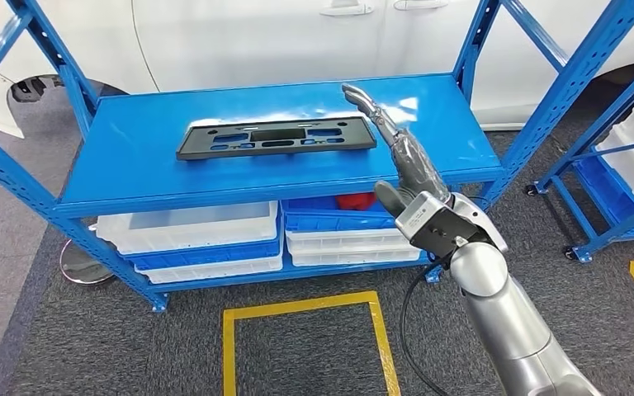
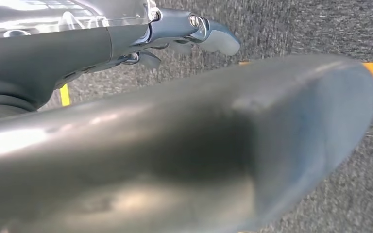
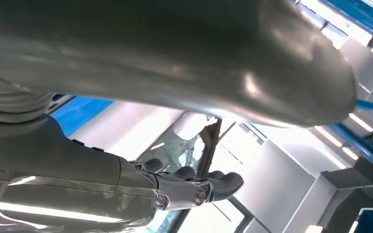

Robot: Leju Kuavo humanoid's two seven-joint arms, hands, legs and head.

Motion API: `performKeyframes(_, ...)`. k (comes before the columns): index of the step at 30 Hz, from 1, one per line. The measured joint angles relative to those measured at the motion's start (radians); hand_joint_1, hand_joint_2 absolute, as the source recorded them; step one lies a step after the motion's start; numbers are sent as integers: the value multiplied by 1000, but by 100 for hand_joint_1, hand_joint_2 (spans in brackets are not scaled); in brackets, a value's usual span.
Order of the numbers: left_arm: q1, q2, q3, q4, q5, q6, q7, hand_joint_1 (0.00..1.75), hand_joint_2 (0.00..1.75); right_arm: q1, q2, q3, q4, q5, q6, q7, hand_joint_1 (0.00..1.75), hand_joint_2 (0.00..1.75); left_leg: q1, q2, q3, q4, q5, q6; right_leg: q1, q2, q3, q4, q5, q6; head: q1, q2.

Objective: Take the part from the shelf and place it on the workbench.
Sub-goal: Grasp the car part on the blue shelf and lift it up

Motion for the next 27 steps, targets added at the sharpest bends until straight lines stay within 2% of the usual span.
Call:
performKeyframes(2, 0, 0, 0, 0, 0, -1, -1, 0, 0, 0, -2, -2, -1, -2, 0, 0, 0, 0, 0, 1, 1, 0, -5, -11, -1, 2, 2, -5, -1, -9, 0, 0)
performKeyframes(4, -1, 1, 0, 0, 0, -2, -1, 0, 0, -2, -4, -4, -2, -5, 0, -1, 0, 0, 2, 1, -13, 39, -31, -23, -5, 3, 10, -11, -3, -20, -2, 0)
performKeyframes(5, -1, 2, 0, 0, 0, -4, -1, 0, 0, -2, -4, -4, -3, -6, 0, -2, 0, 0, 4, 1, -37, 90, -56, -28, -7, 3, 14, -13, -5, -25, -3, 0)
performKeyframes(7, 0, 2, 0, 0, 0, -6, -1, 0, 0, -2, -4, -4, -3, -9, 0, -2, 0, 0, 7, 1, -109, 228, -111, -34, -5, 3, 18, -13, -10, -31, -5, 0)
performKeyframes(8, 1, 2, 1, 0, 0, -6, -1, 0, 0, 0, -4, -4, -3, -10, 0, -2, 0, 0, 8, 1, -141, 280, -123, -36, -4, 3, 21, -13, -13, -32, -5, 0)
performKeyframes(9, 2, 2, 1, 0, 0, -6, -1, 0, 0, 1, -4, -4, -3, -12, 0, -2, 0, 0, 8, 1, -158, 300, -116, -37, -4, 4, 24, -13, -16, -32, -5, 0)
performKeyframes(10, 3, 2, 1, 0, 0, -6, -1, 0, 0, 2, -4, -4, -3, -13, 0, -2, 0, 0, 8, 1, -155, 278, -89, -35, -4, 5, 30, -13, -20, -31, -5, 0)
performKeyframes(12, 3, 2, 1, 0, 0, -6, -1, 0, 0, 2, -4, -4, -3, -14, 0, -2, 0, 0, 8, 1, -101, 144, -5, -28, -4, 7, 46, -13, -29, -27, -5, 0)
performKeyframes(13, 3, 3, 1, 0, 0, -6, -1, 0, 0, 1, -4, -4, -3, -14, 0, -2, 0, 0, 5, 1, -70, 76, 24, -22, -3, 8, 52, -13, -34, -23, -4, 0)
performKeyframes(14, 2, 3, 1, 0, 0, -6, -1, 0, 0, 1, -4, -4, -4, -15, 0, -2, 0, 0, 3, 0, -49, 30, 38, -17, -2, 8, 54, -13, -37, -19, -4, 0)
performKeyframes(16, 1, 3, 2, 0, 0, -6, -2, 0, 0, 2, -4, -5, -4, -16, 0, -2, 0, 0, -3, -1, -38, 5, 34, -7, -1, 8, 54, -15, -40, -8, -4, 0)
performKeyframes(18, 2, 3, 2, 0, 0, -6, -2, 0, 0, 1, -5, -6, -5, -16, 0, -3, 0, 0, 1, -1, -32, -3, 35, 4, 0, 7, 56, -14, -44, 2, -3, 0)
performKeyframes(20, 1, 3, 2, 0, 0, -6, -2, 0, 0, -1, -8, -7, -6, -16, 0, -3, 0, 0, 7, 1, -19, -16, 35, 16, 0, 6, 34, 36, -73, 9, -1, 0)
performKeyframes(21, 1, 3, 2, 0, 0, -6, -2, 0, 0, 0, -9, -7, -6, -16, 0, -3, 0, 0, 8, 1, -13, -20, 33, 21, -2, 5, 4, 95, -100, 11, 0, 0)
performKeyframes(23, -1, 3, 2, 0, 0, -5, -3, 0, 0, 4, -11, -7, -6, -16, -1, -3, 0, 0, 7, 2, -8, -20, 27, 25, -4, 4, -80, 239, -150, 16, 1, 0)
performKeyframes(24, -1, 3, 2, 0, 0, -5, -3, 0, 0, 7, -12, -7, -6, -16, -1, -3, 0, 0, 6, 1, -5, -19, 24, 25, -6, 4, -111, 282, -154, 18, 1, 0)
performKeyframes(25, 0, 3, 2, 0, 0, -5, -3, 0, 0, 8, -13, -7, -6, -16, -1, -3, 0, 0, 6, 1, 0, -19, 19, 24, -6, 4, -123, 286, -136, 18, 1, 0)
performKeyframes(26, 1, 2, 2, 0, 0, -6, -3, 0, 0, 9, -14, -7, -6, -16, -1, -3, 0, 0, 6, 0, 7, -17, 13, 22, -7, 4, -113, 249, -100, 17, 1, 0)
performKeyframes(27, 2, 2, 2, 0, 0, -6, -3, 0, 0, 9, -15, -7, -6, -16, -1, -3, 0, 0, 6, -1, 14, -16, 6, 19, -7, 3, -85, 177, -51, 15, 1, 0)
